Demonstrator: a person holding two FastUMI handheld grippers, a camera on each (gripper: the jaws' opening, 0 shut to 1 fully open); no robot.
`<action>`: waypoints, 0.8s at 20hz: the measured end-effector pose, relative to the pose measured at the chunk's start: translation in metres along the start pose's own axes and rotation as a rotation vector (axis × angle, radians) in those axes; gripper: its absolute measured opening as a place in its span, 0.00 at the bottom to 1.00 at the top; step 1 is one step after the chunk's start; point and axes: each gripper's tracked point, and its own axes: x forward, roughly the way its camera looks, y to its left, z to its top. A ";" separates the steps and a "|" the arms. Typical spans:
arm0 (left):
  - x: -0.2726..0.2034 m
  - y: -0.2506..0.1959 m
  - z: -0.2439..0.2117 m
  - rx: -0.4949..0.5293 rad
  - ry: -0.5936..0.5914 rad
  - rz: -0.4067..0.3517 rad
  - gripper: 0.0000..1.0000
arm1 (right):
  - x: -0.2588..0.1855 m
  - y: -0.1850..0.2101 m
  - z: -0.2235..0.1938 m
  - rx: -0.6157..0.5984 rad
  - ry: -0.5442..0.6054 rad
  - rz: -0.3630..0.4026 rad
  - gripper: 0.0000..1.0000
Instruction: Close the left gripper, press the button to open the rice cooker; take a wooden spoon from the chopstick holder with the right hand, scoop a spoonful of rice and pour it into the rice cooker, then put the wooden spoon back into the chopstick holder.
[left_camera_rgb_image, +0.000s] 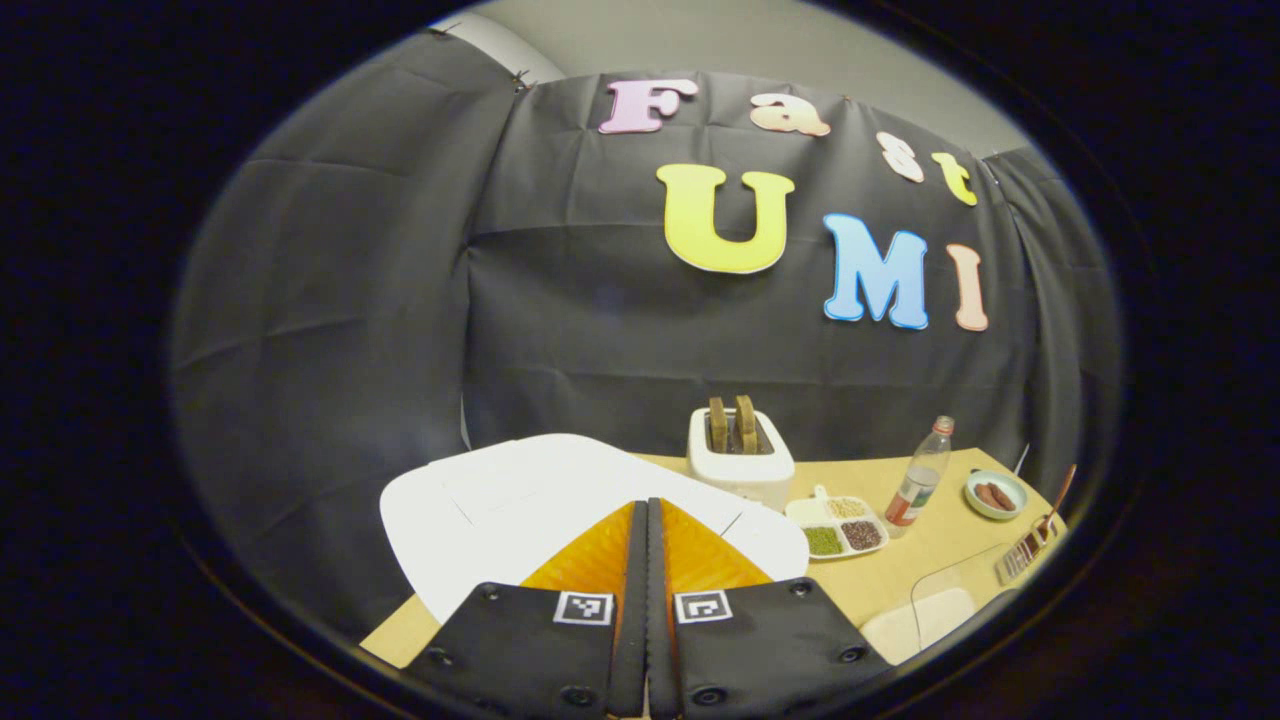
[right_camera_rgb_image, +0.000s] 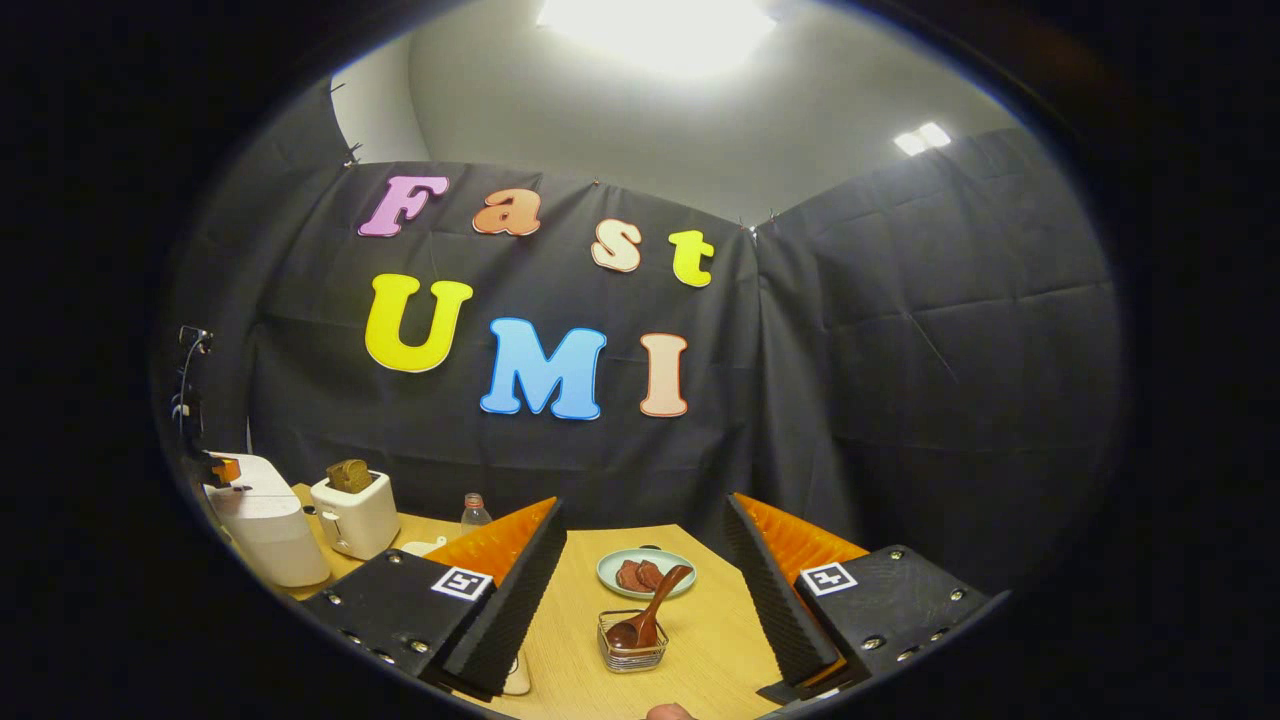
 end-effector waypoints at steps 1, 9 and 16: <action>0.003 0.000 -0.005 0.001 0.011 0.000 0.09 | 0.000 -0.001 0.000 -0.003 0.002 -0.001 0.96; 0.010 0.002 -0.022 -0.007 0.033 0.015 0.09 | -0.004 -0.006 0.001 -0.016 -0.003 -0.006 0.96; 0.003 0.003 -0.004 -0.005 0.009 0.043 0.09 | -0.002 -0.006 0.009 -0.015 -0.025 0.018 0.96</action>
